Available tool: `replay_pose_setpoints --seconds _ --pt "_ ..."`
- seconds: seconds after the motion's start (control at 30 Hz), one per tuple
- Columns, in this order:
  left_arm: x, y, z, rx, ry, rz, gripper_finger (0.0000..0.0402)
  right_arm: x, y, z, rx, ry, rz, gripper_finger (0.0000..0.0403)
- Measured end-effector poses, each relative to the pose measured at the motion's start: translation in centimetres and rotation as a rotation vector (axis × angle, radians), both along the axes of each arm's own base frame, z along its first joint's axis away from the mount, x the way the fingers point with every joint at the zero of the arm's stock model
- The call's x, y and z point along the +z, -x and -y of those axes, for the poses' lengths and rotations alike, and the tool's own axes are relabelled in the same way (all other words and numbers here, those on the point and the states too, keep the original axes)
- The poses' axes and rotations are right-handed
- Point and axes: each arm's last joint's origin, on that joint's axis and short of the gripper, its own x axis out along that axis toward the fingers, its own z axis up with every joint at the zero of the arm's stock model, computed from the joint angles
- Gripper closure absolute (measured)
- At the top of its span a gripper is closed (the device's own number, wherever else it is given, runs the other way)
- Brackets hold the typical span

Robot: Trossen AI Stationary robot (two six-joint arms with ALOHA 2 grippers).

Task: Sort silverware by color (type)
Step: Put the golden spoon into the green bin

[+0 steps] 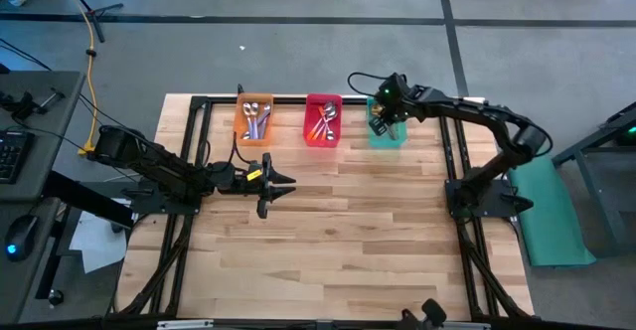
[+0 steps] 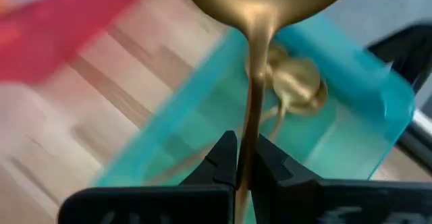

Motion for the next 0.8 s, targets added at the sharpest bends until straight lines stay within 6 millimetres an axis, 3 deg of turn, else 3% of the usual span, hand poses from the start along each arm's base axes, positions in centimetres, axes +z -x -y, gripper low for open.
replay_pose_setpoints --seconds 0.5,0.8 --pt "0.0 0.0 0.0 0.001 0.008 -0.003 0.0307 -4.9 0.6 2.6 0.044 -0.115 -0.147 0.0403" --pt "0.0 0.0 0.0 0.001 0.007 -0.004 0.0307 -5.3 0.2 2.9 0.046 -0.094 -0.136 0.0384"
